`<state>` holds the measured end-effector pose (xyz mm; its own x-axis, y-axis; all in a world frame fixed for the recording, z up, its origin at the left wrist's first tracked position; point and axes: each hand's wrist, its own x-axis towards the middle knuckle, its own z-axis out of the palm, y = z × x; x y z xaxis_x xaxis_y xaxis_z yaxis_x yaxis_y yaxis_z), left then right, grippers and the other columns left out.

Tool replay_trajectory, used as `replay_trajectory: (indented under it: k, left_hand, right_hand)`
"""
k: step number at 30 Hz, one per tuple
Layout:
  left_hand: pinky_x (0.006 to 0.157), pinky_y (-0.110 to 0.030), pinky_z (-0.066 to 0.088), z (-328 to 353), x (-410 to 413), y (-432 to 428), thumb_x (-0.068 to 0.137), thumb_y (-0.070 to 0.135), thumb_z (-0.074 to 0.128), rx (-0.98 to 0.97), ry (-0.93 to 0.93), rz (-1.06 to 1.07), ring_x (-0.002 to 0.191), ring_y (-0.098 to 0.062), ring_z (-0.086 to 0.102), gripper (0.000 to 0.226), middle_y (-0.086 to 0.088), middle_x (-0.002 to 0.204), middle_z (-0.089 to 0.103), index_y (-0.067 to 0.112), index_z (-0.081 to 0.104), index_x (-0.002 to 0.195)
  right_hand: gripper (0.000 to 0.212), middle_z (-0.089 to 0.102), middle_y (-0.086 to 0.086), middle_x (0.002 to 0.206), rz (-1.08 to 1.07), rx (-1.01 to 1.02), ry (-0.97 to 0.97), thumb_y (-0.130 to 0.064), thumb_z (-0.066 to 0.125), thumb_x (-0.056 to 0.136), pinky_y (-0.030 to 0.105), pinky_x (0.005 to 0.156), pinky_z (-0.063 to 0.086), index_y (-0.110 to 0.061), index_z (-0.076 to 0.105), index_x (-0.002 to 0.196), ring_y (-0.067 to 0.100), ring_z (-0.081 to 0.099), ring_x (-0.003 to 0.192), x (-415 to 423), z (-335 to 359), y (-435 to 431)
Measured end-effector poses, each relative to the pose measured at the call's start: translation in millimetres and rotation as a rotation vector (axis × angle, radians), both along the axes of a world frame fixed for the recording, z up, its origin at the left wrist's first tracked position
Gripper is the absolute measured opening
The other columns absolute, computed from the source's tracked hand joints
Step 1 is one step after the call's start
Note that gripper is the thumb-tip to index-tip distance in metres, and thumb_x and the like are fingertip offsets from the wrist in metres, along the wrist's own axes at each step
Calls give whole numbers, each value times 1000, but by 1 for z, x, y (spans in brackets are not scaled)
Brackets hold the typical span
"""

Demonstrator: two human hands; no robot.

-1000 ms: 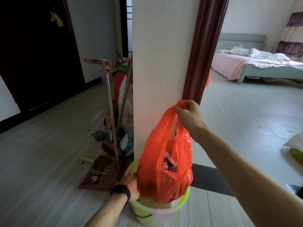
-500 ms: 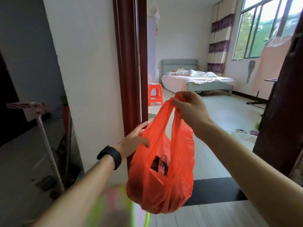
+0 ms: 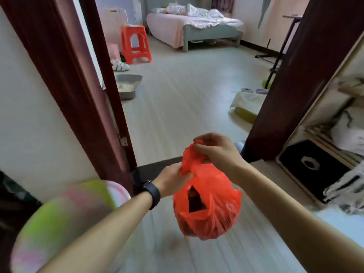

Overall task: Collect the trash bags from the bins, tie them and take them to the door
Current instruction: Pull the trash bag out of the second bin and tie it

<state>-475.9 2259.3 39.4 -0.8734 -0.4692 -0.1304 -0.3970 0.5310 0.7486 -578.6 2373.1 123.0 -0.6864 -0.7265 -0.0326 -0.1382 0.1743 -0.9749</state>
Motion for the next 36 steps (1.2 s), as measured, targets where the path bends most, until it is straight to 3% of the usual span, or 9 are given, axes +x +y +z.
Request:
replay_trajectory:
  k: [6,11,13,16,19,23,25,28,36]
  left_hand:
    - [63,-30,44,-95,-33,4,84,43,64,104,61,121,72,-13,59,13,11,75,62,35,54,86]
    - [77,-23,51,-124,-68,-9,74,49,75,188,59,45,81,-4,66,89,14,84,69,60,20,142]
    - [85,-31,53,-132,-82,-11,69,53,74,219,-6,-72,88,-5,66,55,19,89,70,70,49,115]
    - [69,-33,50,-141,-93,-11,68,57,68,253,-54,-94,68,-8,58,11,18,65,64,46,68,69]
    - [80,-42,54,-146,-92,-9,70,45,81,497,9,15,75,-10,63,27,4,83,74,22,76,83]
    - [88,-35,56,-143,-86,-14,81,17,77,718,63,110,86,-14,71,14,0,89,76,14,75,95]
    - [84,-32,57,-138,-85,-14,82,18,76,758,78,111,88,-15,72,17,0,91,77,14,74,98]
    - [63,-18,49,-133,-86,-18,83,22,77,715,153,192,61,-1,64,17,10,74,70,13,71,96]
    - [90,-16,45,-181,-31,-8,80,53,69,476,414,356,104,-2,62,62,8,115,61,27,47,132]
  right_hand:
    - [13,73,3,83,-64,88,-165,-4,67,88,21,61,54,-14,76,91,12,66,72,-55,-93,26]
    - [20,72,6,79,-48,29,-319,2,60,87,25,56,56,-11,75,80,16,67,67,-88,-124,27]
    - [28,72,10,80,-14,-4,-400,6,57,85,27,55,56,-12,74,71,17,67,64,-97,-132,26]
    - [19,69,10,85,-16,-77,-488,-3,58,83,30,60,55,-12,73,79,20,64,69,-110,-144,27]
    - [36,70,6,114,-89,-105,-515,-30,59,80,34,76,49,-20,71,113,21,63,91,-119,-168,38]
    - [69,57,-20,136,105,90,-139,-41,75,78,13,96,45,-35,46,141,-9,56,118,-96,-201,44]
    - [65,64,-30,117,263,235,-19,-38,85,74,10,87,47,-41,52,130,-12,60,107,-78,-214,37]
    - [10,67,-25,71,28,321,243,-34,74,86,18,64,45,-25,70,87,-10,58,64,-65,-242,25]
    - [43,63,-1,63,-522,283,-123,-35,43,101,31,65,47,-14,62,68,10,58,57,-72,-263,11]
